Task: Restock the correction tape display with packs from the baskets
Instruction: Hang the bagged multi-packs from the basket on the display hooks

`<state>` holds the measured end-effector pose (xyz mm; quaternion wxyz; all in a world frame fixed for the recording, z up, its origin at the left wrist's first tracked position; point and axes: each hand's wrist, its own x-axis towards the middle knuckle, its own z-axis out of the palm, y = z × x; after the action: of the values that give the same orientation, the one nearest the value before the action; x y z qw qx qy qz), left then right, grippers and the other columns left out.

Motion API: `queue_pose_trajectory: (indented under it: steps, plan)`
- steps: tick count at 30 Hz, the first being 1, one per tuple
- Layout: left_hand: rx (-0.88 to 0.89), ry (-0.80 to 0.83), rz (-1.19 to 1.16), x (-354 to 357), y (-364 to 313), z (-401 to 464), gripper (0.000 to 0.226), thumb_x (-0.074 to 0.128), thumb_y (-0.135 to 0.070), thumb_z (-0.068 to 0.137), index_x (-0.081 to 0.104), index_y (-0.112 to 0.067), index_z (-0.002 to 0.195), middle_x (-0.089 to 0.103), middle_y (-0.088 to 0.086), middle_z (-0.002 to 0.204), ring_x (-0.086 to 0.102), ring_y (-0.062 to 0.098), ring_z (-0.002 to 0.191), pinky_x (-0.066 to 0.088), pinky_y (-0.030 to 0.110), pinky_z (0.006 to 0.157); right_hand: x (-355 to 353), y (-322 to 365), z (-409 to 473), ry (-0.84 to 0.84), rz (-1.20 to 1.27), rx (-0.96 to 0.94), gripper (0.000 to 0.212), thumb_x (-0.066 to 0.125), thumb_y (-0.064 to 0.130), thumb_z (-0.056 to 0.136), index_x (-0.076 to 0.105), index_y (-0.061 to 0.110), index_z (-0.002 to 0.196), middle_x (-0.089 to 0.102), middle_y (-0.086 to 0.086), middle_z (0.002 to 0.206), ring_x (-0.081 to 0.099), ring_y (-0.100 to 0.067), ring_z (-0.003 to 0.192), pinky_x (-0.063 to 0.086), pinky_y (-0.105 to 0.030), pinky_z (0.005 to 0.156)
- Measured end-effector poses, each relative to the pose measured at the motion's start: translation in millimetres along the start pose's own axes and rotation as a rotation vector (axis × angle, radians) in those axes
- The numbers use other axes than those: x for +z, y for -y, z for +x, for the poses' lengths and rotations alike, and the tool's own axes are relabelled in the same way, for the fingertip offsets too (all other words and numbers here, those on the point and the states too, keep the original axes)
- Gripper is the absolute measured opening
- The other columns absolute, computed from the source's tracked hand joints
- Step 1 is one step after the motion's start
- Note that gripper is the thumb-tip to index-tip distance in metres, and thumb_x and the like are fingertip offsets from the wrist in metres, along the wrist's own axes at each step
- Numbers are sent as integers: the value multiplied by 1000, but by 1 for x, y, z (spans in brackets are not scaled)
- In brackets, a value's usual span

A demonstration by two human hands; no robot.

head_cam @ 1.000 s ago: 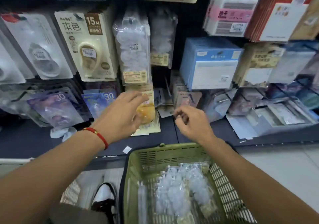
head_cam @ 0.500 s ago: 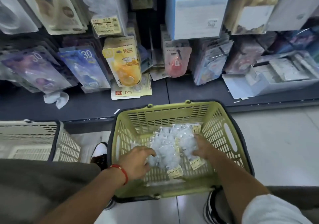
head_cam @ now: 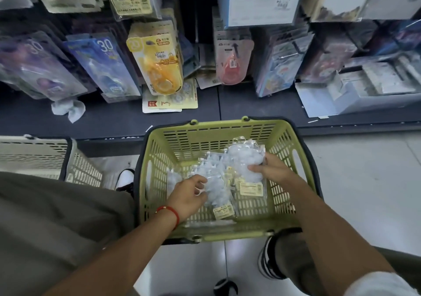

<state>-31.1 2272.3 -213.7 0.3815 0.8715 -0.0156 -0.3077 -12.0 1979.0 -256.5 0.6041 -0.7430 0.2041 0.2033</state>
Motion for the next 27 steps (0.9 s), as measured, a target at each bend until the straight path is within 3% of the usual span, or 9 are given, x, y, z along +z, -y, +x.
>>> queue_pose_trajectory:
  steps: [3, 5, 7, 9, 12, 14, 18, 22, 27]
  plan:
    - [-52, 19, -341, 4, -7, 0, 65, 81, -40, 90, 47, -31, 144, 61, -7, 130, 63, 8, 110, 55, 23, 84, 16, 28, -13, 219, 65, -28, 33, 81, 18, 91, 72, 16, 123, 80, -3, 115, 77, -24, 107, 63, -40, 91]
    - [-122, 44, -594, 3, -8, -1, 72, 87, -47, 78, 51, -32, 139, 68, -6, 131, 69, 15, 114, 59, 36, 92, 42, 41, -13, 335, 41, -29, 36, 82, 25, 90, 72, 17, 124, 79, -3, 119, 77, -25, 109, 62, -43, 94]
    - [-190, -11, -732, 0, -1, -1, 61, 88, -28, 82, 59, -24, 135, 75, 4, 126, 73, 26, 115, 58, 52, 100, 67, 47, -8, 342, 41, -38, 37, 78, 37, 93, 73, 16, 122, 79, -3, 118, 76, -24, 109, 62, -44, 94]
    - [-253, -125, -802, -5, 10, -3, 49, 80, -5, 89, 59, -18, 132, 76, 11, 123, 75, 30, 109, 61, 52, 94, 83, 46, 1, 229, 37, -25, 43, 67, 52, 98, 73, 15, 120, 79, -5, 115, 77, -24, 102, 64, -42, 89]
    - [-334, -223, -774, -14, 27, -6, 47, 72, -1, 96, 52, -16, 135, 73, 13, 126, 72, 32, 112, 56, 55, 102, 84, 26, 18, 4, -579, 1, 48, 62, 46, 103, 59, 14, 138, 69, -10, 131, 69, -30, 115, 56, -42, 98]
    - [-342, -230, -776, -18, 36, -9, 44, 68, -6, 100, 48, -18, 136, 70, 9, 126, 68, 32, 114, 50, 56, 108, 91, 5, 22, 19, -866, 28, 55, 66, 38, 102, 47, 17, 149, 63, -14, 138, 62, -34, 125, 49, -40, 102]
    - [-279, -239, -700, -21, 43, -18, 51, 69, -17, 101, 42, -29, 142, 57, -12, 122, 60, 14, 108, 45, 39, 98, 112, -17, 25, 85, -748, -7, 54, 76, 25, 96, 45, 23, 141, 62, -10, 126, 65, -29, 108, 50, -37, 85]
    - [-265, -290, -741, -23, 47, -19, 34, 66, -14, 103, 48, -31, 126, 70, 1, 118, 72, 19, 97, 59, 36, 76, 96, -9, 32, 191, -403, 52, 34, 70, 7, 99, 49, 16, 125, 63, -13, 109, 60, -22, 91, 50, -32, 76]
    - [-241, -311, -816, -20, 38, -13, 44, 60, -10, 106, 45, -34, 139, 68, 5, 129, 72, 30, 106, 63, 47, 81, 47, 31, 25, 111, -13, 6, 30, 72, 15, 98, 60, 19, 125, 77, -7, 116, 74, -27, 103, 62, -41, 86]
